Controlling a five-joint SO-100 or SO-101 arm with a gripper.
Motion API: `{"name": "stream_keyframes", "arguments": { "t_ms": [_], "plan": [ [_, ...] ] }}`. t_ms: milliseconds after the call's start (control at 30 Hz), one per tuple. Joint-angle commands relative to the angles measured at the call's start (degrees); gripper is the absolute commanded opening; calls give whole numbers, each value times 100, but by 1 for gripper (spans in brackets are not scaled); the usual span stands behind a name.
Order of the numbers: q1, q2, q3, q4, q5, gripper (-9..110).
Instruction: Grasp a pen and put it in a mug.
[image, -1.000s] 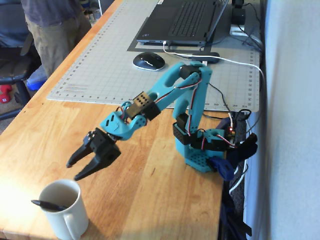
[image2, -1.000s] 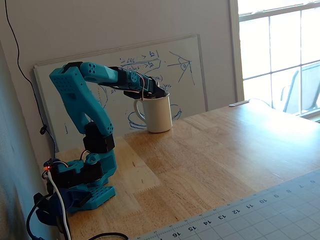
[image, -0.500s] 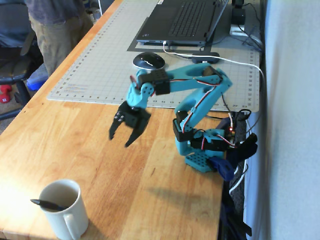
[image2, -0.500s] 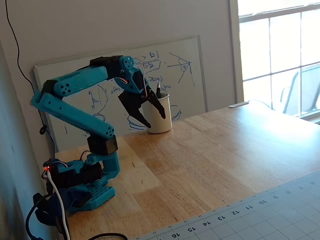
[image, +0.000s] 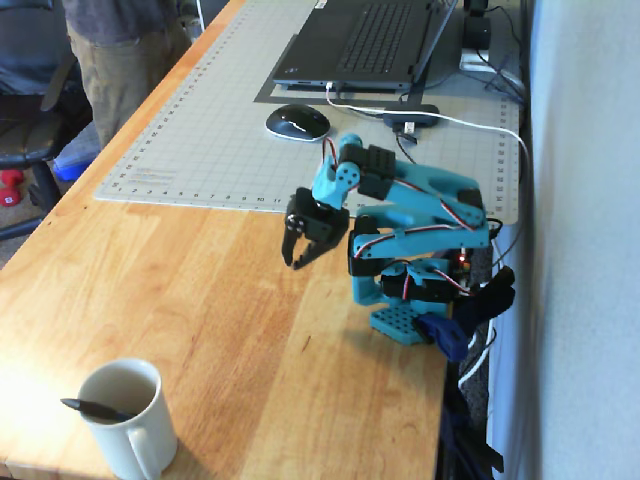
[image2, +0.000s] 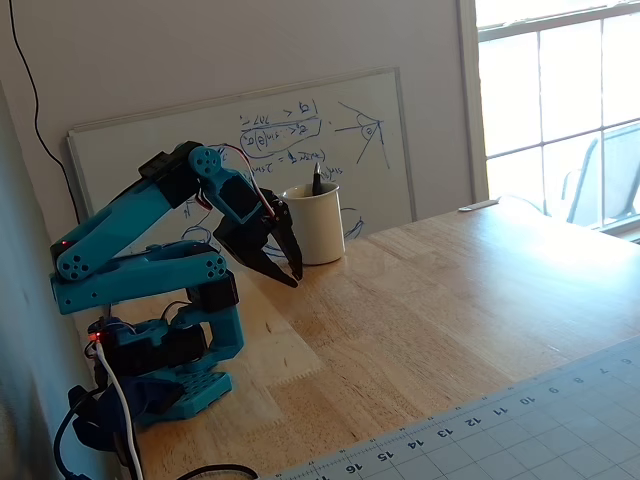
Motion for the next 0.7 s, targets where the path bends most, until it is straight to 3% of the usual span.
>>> {"name": "stream_keyframes", "arguments": {
  "t_ms": [0,400,667],
  "plan": [
    [158,1002,431,-26,-70,1],
    [237,1397,782,-448,-79,1],
    [272,1389,1925,-1125,-70,1]
  ]
}}
